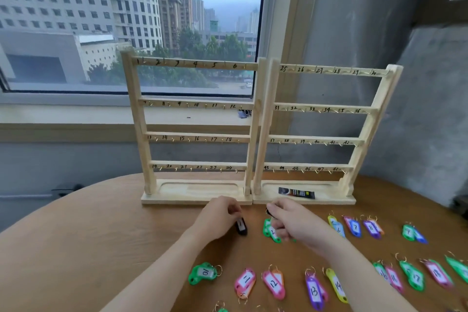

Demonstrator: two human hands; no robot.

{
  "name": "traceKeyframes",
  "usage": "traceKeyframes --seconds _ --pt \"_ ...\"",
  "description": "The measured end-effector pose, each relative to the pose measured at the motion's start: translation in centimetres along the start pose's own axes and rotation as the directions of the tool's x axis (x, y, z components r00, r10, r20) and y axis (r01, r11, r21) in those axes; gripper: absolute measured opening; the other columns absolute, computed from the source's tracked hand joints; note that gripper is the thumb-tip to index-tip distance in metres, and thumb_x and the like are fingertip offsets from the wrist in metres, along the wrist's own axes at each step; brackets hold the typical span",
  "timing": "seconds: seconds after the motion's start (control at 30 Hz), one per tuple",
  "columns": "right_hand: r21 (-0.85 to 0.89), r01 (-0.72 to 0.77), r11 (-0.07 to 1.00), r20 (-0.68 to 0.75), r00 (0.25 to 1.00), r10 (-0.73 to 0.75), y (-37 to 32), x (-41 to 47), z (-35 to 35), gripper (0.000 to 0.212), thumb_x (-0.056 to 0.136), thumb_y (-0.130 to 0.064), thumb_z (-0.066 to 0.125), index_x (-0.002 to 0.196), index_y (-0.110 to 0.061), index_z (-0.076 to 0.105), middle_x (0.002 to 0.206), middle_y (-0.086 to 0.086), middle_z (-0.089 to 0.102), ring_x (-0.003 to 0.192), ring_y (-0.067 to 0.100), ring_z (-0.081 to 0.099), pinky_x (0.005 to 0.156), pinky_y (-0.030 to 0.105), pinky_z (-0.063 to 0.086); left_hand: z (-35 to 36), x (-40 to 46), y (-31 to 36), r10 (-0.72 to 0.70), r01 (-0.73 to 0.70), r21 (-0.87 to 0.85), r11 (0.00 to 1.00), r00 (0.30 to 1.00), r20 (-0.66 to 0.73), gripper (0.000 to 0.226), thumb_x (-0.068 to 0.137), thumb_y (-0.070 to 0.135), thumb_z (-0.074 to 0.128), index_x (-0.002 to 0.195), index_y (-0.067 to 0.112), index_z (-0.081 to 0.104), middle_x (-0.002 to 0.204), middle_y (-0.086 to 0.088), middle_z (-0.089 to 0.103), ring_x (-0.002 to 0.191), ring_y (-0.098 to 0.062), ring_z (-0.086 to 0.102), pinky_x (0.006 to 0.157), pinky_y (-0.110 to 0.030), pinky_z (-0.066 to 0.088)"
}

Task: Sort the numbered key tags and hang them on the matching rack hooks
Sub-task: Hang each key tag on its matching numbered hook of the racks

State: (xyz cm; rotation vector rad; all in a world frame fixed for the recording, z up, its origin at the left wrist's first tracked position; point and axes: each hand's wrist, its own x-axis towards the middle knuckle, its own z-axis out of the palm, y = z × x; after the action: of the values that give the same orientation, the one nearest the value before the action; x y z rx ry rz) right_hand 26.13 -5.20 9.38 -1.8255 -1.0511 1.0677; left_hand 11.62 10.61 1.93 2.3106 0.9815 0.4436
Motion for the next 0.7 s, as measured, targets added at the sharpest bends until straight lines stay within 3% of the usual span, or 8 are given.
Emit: traceKeyframes --seconds 0.13,0.27,0.4,0.53,0.63,0.7 --pt "-0.114 0.087 0.990 0.019 0.996 -0.085 -2.3 0.2 -0.3 0.026 0.109 -0.027 0.045 0.086 -0.017 0.051 0.061 -0.006 0.038 0.051 0.011 0.035 0.050 0.024 0.033 -3.2 -1.1 0.3 0.026 -0.033 -0.083 0.996 0.996 -0.081 0.012 0.095 0.025 0.067 0.084 0.028 0.070 0.082 0.013 0.067 0.076 -0.001 0.057 0.071 -0.020 0.042" --pt "-0.098 0.233 0.967 -0.022 0.971 -0.236 -6.4 1.0 0.5 0.025 0.107 -0.024 0.049 0.088 -0.011 0.060 0.059 -0.005 0.041 0.052 0.013 0.037 0.052 0.028 0.032 -10.3 -2.7 1.4 0.074 -0.111 -0.132 0.985 0.964 -0.254 0.020 0.095 0.027 0.067 0.077 0.035 0.068 0.077 0.013 0.069 0.068 -0.002 0.055 0.064 -0.016 0.040" --pt "-0.098 0.400 0.911 -0.063 0.911 -0.407 -11.8 1.0 2.0 0.023 0.105 -0.025 0.052 0.092 -0.012 0.065 0.062 0.000 0.054 0.059 0.016 0.048 0.059 0.033 0.040 -18.7 -4.6 3.2 0.103 -0.196 -0.156 0.968 0.880 -0.464 0.014 0.095 0.025 0.068 0.083 0.031 0.072 0.071 0.008 0.066 0.061 -0.002 0.051 0.060 -0.014 0.041" --pt "-0.106 0.547 0.831 -0.099 0.825 -0.556 -17.1 1.7 3.8 0.023 0.105 -0.023 0.054 0.092 -0.008 0.065 0.069 0.006 0.065 0.061 0.016 0.060 0.064 0.033 0.046 -26.2 -5.6 4.9 0.109 -0.246 -0.141 0.959 0.778 -0.619 0.010 0.095 0.025 0.068 0.089 0.023 0.076 0.076 0.010 0.072 0.070 -0.002 0.063 0.064 -0.010 0.045" --pt "-0.068 0.613 0.787 -0.114 0.779 -0.616 -20.4 2.2 5.2 0.022 0.104 -0.019 0.054 0.090 -0.007 0.065 0.070 0.005 0.065 0.057 0.013 0.059 0.057 0.026 0.045 -30.3 -5.3 5.7 0.101 -0.222 -0.097 0.970 0.736 -0.669 0.008 0.093 0.024 0.072 0.087 0.019 0.075 0.074 0.013 0.072 0.067 0.006 0.065 0.063 -0.005 0.043" --pt "0.033 0.627 0.778 -0.114 0.776 -0.620 -22.0 2.5 6.3 0.020 0.105 -0.017 0.054 0.090 -0.008 0.065 0.071 0.005 0.064 0.056 0.013 0.057 0.054 0.025 0.045 -32.2 -4.9 6.0 0.106 -0.212 -0.088 0.973 0.755 -0.647 0.010 0.092 0.024 0.073 0.085 0.016 0.075 0.071 0.012 0.073 0.065 0.004 0.066 0.064 -0.007 0.047"
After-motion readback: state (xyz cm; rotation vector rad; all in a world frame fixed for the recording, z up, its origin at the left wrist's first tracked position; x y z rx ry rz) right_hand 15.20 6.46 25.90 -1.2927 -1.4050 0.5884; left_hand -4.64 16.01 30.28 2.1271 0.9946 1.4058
